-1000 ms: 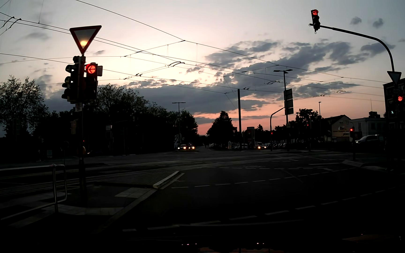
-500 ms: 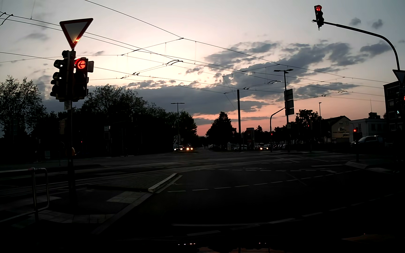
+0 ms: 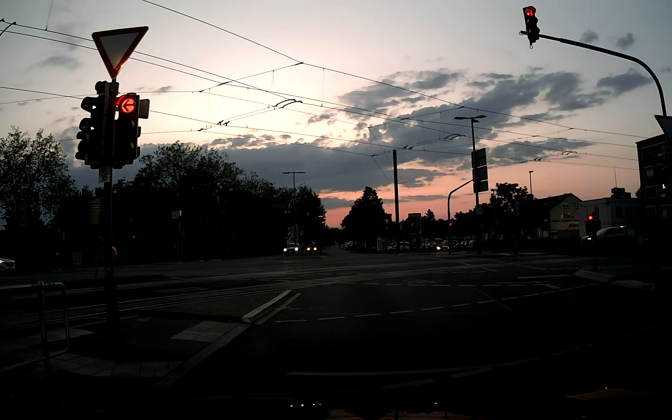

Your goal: Follow the waypoints while adhering to traffic rules and regulations

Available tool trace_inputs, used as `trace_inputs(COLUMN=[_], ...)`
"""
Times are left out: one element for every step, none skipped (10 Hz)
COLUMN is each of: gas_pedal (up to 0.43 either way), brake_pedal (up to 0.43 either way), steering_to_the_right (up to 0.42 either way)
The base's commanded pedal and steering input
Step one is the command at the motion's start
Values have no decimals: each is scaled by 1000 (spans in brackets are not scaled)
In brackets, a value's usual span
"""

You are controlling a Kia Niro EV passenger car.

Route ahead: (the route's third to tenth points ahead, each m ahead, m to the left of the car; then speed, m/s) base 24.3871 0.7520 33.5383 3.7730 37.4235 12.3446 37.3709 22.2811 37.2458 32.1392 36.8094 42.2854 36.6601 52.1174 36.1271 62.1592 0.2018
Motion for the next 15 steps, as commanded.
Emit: trace_inputs(gas_pedal=[0,0,0,0,0,0,0,0,0,0,0,0,0,0,0], brake_pedal=[183,183,189,201,201,207,220,226,220,226,232,232,232,238,238], steering_to_the_right=[33,34,34,33,33,34,34,33,33,34,34,33,33,32,30])
